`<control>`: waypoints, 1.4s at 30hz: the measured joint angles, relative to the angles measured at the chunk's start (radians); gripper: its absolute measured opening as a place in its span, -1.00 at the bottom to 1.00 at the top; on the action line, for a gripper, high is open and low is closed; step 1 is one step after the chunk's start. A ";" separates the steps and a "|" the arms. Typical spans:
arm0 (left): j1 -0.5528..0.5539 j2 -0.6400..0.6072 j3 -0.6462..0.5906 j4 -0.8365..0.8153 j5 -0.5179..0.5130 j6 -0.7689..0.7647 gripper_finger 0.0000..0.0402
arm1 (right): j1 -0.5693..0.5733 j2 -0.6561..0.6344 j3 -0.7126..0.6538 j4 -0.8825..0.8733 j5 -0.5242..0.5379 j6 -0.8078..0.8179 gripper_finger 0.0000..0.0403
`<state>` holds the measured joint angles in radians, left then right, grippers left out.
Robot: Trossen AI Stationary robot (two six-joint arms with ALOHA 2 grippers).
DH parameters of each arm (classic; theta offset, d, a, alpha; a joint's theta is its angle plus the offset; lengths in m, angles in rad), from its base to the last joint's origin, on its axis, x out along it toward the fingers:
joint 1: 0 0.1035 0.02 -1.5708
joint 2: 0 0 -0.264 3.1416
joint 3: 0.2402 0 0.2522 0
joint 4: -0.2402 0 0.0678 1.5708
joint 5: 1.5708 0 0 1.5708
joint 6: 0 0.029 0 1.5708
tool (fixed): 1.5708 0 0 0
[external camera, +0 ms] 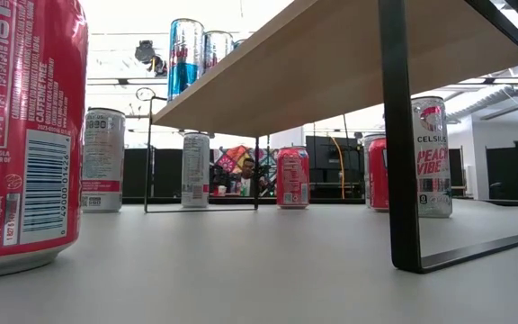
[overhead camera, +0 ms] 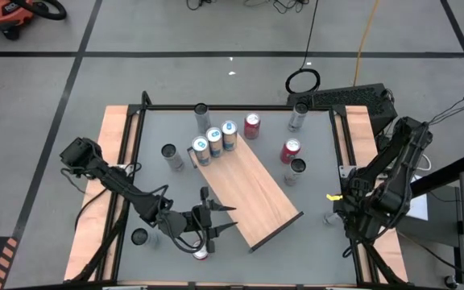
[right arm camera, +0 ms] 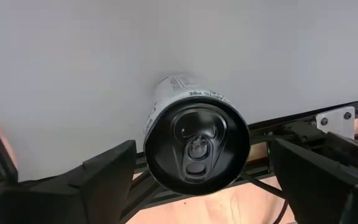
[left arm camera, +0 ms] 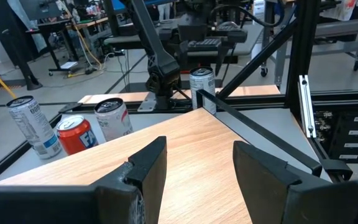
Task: Place canned beverage on shelf
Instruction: Put the bottom right white soda can on the shelf
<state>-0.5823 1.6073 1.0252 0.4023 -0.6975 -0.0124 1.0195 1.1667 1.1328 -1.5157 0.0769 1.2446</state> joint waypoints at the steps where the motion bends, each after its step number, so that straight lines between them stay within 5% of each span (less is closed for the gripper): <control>1: 0.000 0.000 0.000 0.000 0.000 0.000 -0.09 | 0.000 0.000 -0.008 0.004 0.000 0.000 0.70; 35: 0.000 0.000 0.000 0.001 0.000 0.000 -0.09 | 0.000 0.000 -0.106 0.093 0.004 -0.026 0.68; 42: 0.000 0.000 0.000 0.001 0.000 0.002 -0.09 | 0.000 0.000 -0.106 0.104 0.002 -0.029 0.47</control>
<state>-0.5819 1.6073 1.0248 0.4030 -0.6975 -0.0109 1.0191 1.1667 1.0264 -1.4115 0.0787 1.2158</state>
